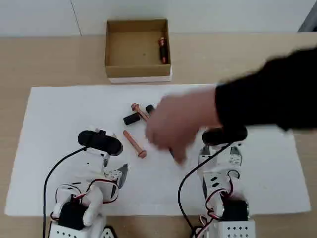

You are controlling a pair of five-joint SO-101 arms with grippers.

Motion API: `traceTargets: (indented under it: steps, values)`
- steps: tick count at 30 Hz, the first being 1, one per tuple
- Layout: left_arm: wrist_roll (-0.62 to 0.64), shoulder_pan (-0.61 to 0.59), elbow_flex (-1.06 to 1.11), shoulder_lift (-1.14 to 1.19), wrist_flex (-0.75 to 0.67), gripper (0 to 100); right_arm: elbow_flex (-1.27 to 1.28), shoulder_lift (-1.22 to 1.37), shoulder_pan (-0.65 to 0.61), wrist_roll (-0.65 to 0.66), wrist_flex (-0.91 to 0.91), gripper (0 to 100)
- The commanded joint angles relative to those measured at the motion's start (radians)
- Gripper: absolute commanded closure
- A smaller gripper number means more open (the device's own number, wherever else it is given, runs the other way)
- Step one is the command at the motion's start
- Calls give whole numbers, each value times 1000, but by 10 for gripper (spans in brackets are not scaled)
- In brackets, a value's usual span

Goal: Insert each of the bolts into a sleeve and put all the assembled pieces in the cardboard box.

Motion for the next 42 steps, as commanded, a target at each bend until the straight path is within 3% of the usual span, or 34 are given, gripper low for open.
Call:
traceTargets:
  steps: [1, 26, 28, 32, 42]
  values:
    - [5, 3, -5, -11, -20, 813, 9, -18, 8, 5, 2, 720]
    - [0, 3, -5, -11, -28, 813, 9, -18, 8, 5, 2, 720]
    - [-2, 3, -18, -11, -84, 813, 9, -18, 8, 5, 2, 720]
    - [0, -66, -148, -9, -242, 813, 9, -18, 4, 8, 2, 720]
    - [-117, -201, -453, 213, -183, 813, 9, -18, 5, 8, 2, 720]
